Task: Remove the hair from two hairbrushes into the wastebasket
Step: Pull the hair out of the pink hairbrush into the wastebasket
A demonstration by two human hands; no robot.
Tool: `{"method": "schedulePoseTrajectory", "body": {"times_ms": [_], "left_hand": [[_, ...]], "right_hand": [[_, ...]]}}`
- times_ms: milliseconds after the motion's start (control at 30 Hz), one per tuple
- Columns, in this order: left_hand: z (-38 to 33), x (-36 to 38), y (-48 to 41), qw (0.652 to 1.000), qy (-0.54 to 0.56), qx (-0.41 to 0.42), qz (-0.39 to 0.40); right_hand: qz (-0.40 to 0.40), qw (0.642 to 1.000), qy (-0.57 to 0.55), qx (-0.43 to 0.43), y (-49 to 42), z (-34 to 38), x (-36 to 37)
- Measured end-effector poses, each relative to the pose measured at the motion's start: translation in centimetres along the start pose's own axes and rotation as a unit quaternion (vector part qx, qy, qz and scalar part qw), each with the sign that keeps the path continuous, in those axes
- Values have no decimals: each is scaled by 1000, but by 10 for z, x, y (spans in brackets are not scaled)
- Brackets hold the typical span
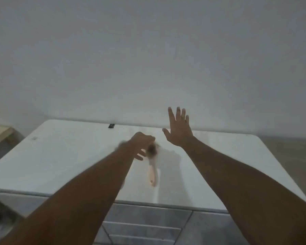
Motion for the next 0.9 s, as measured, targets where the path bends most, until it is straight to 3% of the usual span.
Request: {"method": "schedulePoseTrajectory", "body": {"times_ms": [133, 300, 400, 567, 700, 800, 900], "left_hand": [[34, 28, -8, 996, -88, -7, 24], [52, 54, -14, 978, -203, 41, -18], [57, 63, -15, 975, -208, 65, -38], [69, 67, 0, 986, -134, 49, -81], [80, 65, 6, 999, 7, 6, -48], [87, 64, 8, 994, 100, -21, 27], [91, 55, 7, 980, 194, 3, 39]], "right_hand": [[14, 1000, 11, 7, 26, -8, 42], [4, 1000, 6, -4, 49, -17, 83], [-14, 1000, 1, -14, 59, -21, 95], [-42, 999, -3, -16, 81, -16, 94], [-54, 998, -5, -24, 97, -10, 89], [-58, 998, -9, -24, 100, -7, 85], [-66, 997, -17, -28, 99, 0, 80]]}}
Point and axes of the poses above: each hand's wrist, its own y-axis away from the middle knuckle, its own x-axis out of the palm, z = x × y, the point moved 2 cm from there along -y, towards the middle knuckle, and after that the axes turned 12 degrees about -y, right-handed, at the moved point
